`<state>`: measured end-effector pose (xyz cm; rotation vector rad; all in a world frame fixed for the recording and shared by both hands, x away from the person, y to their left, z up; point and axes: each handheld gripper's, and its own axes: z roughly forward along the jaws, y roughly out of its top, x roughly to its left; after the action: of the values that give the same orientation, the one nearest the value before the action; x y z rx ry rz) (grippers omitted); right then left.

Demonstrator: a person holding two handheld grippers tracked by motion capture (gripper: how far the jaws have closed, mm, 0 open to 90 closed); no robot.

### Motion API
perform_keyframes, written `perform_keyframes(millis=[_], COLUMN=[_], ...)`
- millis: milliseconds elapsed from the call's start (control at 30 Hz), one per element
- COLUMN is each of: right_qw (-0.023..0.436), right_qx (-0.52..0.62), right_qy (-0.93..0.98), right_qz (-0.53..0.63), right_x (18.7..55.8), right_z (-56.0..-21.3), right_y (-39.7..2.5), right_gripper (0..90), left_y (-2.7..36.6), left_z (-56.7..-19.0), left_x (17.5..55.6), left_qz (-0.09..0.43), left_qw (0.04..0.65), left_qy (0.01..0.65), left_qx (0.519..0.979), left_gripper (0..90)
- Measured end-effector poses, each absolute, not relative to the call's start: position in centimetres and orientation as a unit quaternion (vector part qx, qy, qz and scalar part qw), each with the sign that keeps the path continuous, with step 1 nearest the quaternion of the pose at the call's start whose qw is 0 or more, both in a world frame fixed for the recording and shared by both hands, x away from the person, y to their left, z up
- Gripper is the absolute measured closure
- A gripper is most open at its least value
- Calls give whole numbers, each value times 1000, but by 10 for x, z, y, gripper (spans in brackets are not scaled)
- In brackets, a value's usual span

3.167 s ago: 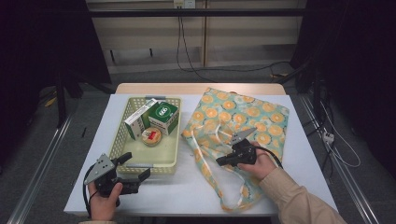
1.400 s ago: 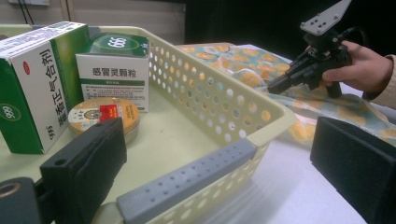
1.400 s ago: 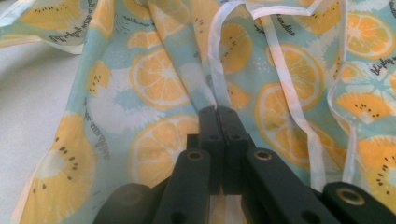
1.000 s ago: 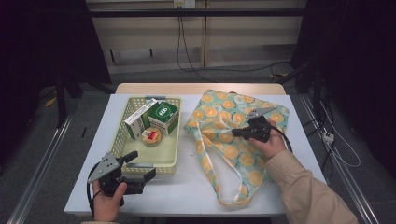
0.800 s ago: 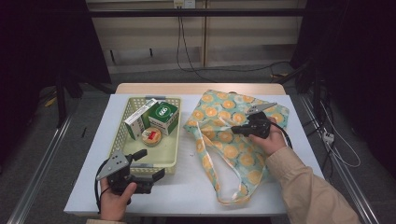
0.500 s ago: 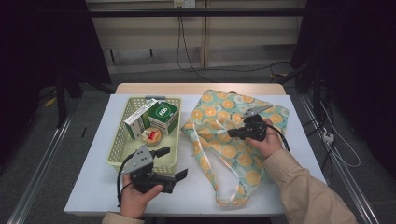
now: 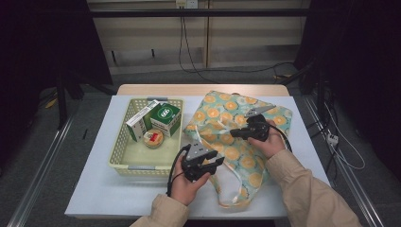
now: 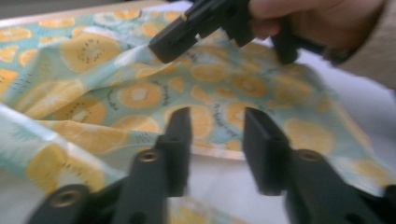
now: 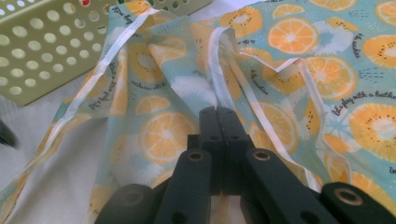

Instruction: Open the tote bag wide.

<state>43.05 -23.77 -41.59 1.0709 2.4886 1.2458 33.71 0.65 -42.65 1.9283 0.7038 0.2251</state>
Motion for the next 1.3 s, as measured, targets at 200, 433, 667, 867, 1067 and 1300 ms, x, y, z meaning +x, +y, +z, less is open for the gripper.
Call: perform_keyframes(millis=[200, 433, 667, 867, 1067, 1300], right_qw=[77, 82, 81, 90, 113, 136], right_qx=[360, 359, 360, 364, 374, 396], right_qy=[832, 832, 831, 828, 824, 807], right_qz=[414, 415, 417, 418, 412, 416], right_x=[432, 436, 437, 440, 449, 460], right_z=[-416, -408, -408, -401, -385, -365], right_y=[-237, -238, -239, -245, -258, -278], right_gripper=[900, 900, 900, 900, 900, 900], left_y=[-15, -26, -30, -31, -29, -17], left_z=[-440, -454, -458, -461, -461, -458], left_x=[353, 361, 362, 365, 366, 366], left_qz=[95, 90, 90, 83, 79, 82], left_qw=[501, 486, 451, 411, 410, 398], left_qy=[302, 313, 311, 326, 338, 346], left_qx=[805, 811, 832, 848, 843, 846], left_gripper=[809, 829, 879, 900, 900, 900])
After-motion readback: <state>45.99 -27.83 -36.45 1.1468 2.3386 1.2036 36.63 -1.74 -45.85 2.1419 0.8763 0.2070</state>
